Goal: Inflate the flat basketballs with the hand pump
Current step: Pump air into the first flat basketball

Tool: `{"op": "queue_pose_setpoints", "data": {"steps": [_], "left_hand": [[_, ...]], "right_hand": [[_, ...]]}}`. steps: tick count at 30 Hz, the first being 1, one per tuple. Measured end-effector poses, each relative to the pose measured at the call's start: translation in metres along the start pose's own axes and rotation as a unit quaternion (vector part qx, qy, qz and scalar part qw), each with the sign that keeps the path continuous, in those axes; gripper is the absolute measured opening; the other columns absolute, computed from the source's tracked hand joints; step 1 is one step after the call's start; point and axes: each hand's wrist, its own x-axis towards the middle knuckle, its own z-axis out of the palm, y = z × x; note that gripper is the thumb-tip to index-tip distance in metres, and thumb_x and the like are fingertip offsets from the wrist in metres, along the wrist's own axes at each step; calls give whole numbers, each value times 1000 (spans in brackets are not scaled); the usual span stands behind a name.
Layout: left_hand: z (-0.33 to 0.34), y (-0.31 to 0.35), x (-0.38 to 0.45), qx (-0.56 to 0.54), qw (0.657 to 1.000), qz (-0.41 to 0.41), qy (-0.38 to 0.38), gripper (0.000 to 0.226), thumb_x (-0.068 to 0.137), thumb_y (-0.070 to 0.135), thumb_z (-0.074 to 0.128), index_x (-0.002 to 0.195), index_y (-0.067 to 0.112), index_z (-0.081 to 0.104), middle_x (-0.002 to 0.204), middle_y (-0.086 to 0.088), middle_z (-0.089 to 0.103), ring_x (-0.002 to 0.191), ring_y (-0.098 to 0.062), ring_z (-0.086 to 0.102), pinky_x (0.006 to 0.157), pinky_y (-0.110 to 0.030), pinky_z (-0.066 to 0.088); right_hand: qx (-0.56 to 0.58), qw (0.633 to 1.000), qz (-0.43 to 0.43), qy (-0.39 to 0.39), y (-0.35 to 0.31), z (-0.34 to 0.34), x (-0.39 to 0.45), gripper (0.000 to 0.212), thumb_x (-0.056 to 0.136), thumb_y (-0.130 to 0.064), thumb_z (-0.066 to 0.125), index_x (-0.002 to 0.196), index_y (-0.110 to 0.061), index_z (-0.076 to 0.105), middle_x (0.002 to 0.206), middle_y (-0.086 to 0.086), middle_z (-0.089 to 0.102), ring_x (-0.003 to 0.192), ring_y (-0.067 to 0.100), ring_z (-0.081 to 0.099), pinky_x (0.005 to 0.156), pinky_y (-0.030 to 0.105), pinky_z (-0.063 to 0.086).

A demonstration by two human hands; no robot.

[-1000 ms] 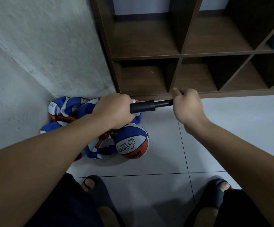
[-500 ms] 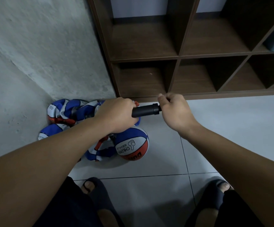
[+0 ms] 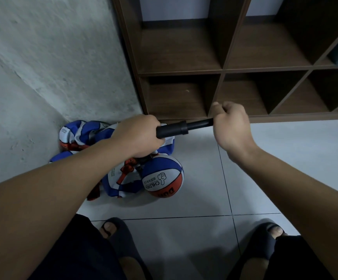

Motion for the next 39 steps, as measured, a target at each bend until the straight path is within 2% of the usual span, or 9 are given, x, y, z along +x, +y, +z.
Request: {"op": "queue_pose_setpoints", "data": {"steps": [5, 8, 16, 21, 24, 28, 30, 34, 39], "left_hand": [[2, 13, -6, 36, 999, 20, 8, 27, 93, 43, 70, 73, 27, 60, 66, 3, 64, 59, -20, 64, 59, -35, 56], [4, 14, -7, 41, 999, 23, 7, 23, 89, 41, 72, 73, 27, 61, 65, 3, 63, 57, -21, 64, 61, -41, 61], [0, 8, -5, 23, 999, 23, -21, 28, 92, 43, 71, 72, 25, 61, 65, 2, 65, 58, -19, 65, 56, -34, 54], [-13, -24, 1, 20, 998, -29, -43, 28, 93, 38, 71, 70, 24, 62, 64, 3, 62, 58, -17, 61, 56, -30, 43], [-11, -21, 2, 7, 999, -27, -34, 33, 92, 36, 73, 65, 22, 59, 59, 2, 58, 54, -19, 58, 55, -29, 41], [-4, -4, -1, 23, 1000, -6, -9, 32, 93, 41, 72, 69, 25, 59, 61, 3, 60, 55, -18, 60, 52, -28, 39], [-1, 2, -3, 26, 1000, 3, -2, 36, 94, 48, 72, 70, 26, 56, 62, 3, 60, 56, -18, 61, 52, -29, 39], [-1, 10, -9, 35, 999, 14, 2, 34, 92, 48, 72, 71, 28, 54, 65, 4, 62, 58, -17, 62, 53, -30, 43], [2, 15, -11, 28, 999, 25, -4, 26, 89, 39, 73, 70, 31, 57, 67, 4, 64, 59, -18, 64, 61, -37, 58]], "right_hand": [[-9, 998, 17, -57, 8, 19, -17, 40, 113, -39, 48, 86, -13, 60, 64, -4, 50, 45, 6, 44, 47, 26, 37], [-18, 995, 23, -91, 7, 23, -22, 39, 113, -42, 48, 101, -10, 66, 71, 1, 57, 55, 11, 50, 48, 26, 39], [-25, 992, 30, -117, 5, 18, -11, 42, 111, -44, 51, 88, -11, 65, 66, -1, 55, 59, 17, 51, 58, 31, 43], [49, 991, 122, -32, 13, -16, 24, 30, 96, -34, 58, 72, -17, 53, 60, -1, 43, 53, 23, 34, 50, 32, 29], [46, 993, 110, -4, 10, -18, 22, 29, 101, -28, 53, 77, -11, 56, 65, 1, 40, 58, 24, 34, 55, 38, 32], [20, 998, 61, -16, 6, -1, 2, 39, 112, -33, 49, 78, -15, 58, 65, -2, 52, 61, 22, 48, 59, 34, 36], [9, 999, 44, -31, 5, 5, -5, 36, 113, -35, 47, 88, -14, 64, 75, 1, 62, 69, 21, 57, 61, 36, 41], [2, 997, 37, -70, 4, 15, -17, 37, 113, -39, 47, 93, -14, 65, 67, -3, 54, 56, 14, 49, 49, 27, 36], [11, 994, 47, -100, 6, 24, -22, 33, 112, -41, 48, 102, -17, 68, 68, 0, 57, 52, 15, 48, 48, 27, 39]]}}
